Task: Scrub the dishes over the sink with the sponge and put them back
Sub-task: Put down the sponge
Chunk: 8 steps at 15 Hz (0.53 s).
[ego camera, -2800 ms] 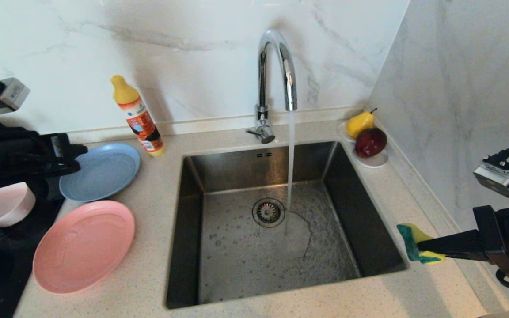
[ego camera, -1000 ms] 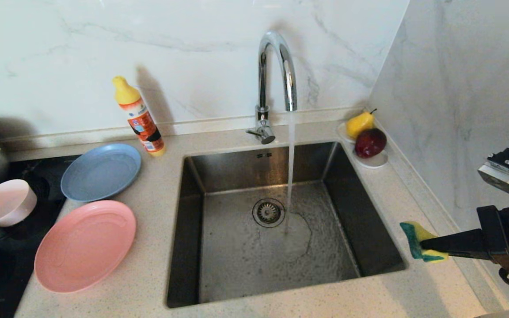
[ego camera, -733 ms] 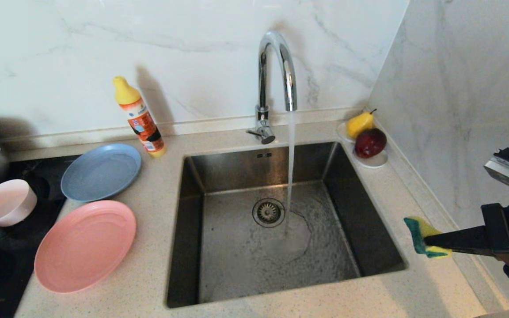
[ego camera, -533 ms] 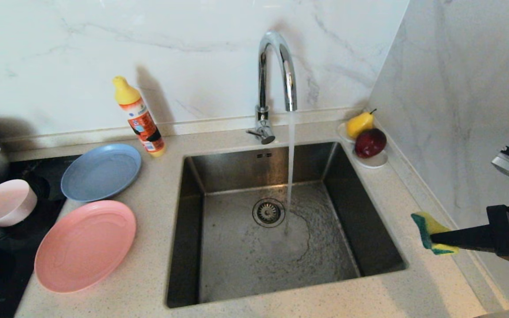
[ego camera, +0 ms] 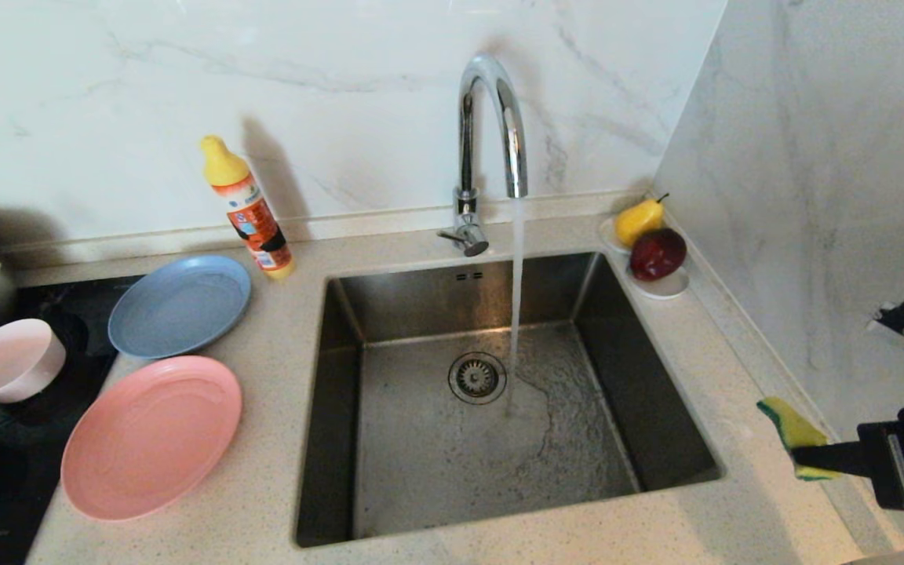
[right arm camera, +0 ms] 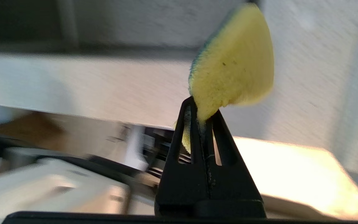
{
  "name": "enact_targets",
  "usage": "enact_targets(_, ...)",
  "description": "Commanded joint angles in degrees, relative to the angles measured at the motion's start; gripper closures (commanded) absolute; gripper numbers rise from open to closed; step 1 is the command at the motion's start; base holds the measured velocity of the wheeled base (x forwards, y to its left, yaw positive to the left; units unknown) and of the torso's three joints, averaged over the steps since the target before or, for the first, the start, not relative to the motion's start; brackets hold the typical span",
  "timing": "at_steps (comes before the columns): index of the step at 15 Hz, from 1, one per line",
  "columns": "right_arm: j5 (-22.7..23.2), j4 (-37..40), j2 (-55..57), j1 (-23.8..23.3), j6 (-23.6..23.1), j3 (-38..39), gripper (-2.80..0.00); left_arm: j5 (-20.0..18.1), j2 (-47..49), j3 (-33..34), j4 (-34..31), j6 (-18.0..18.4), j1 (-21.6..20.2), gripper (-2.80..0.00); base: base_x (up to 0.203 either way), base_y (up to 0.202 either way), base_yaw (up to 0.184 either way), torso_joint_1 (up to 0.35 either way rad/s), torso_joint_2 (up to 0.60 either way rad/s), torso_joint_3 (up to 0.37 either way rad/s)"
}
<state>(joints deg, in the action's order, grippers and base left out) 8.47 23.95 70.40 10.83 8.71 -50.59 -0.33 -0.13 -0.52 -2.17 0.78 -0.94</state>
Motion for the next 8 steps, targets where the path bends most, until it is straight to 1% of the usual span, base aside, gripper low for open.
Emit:
enact_targets(1, -4.9, -3.0, 0.9, 0.1, -3.0, 4.0, 0.00, 0.0, 0.2, 0.0, 0.0, 0.0, 0.0, 0.00, 0.000, 0.000, 0.000, 0.000, 0.00, 0.000)
enact_targets(5, -12.8, -17.7, 3.1, 0.6, -9.0, 16.2, 0.00, 0.0, 0.2, 0.0, 0.0, 0.0, -0.1, 0.00, 0.000, 0.000, 0.000, 0.000, 0.00, 0.000)
enact_targets(7, -15.7, -26.2, 5.3, 1.0, -11.7, 22.2, 0.00, 0.0, 0.2, 0.0, 0.0, 0.0, 0.0, 0.00, 0.000, 0.000, 0.000, 0.000, 0.00, 0.000)
enact_targets(8, -17.0, -30.4, 6.3, 1.1, -13.9, 25.0, 0.00, 0.0, 0.2, 0.0, 0.0, 0.0, 0.0, 0.00, 0.000, 0.000, 0.000, 0.000, 0.00, 0.000)
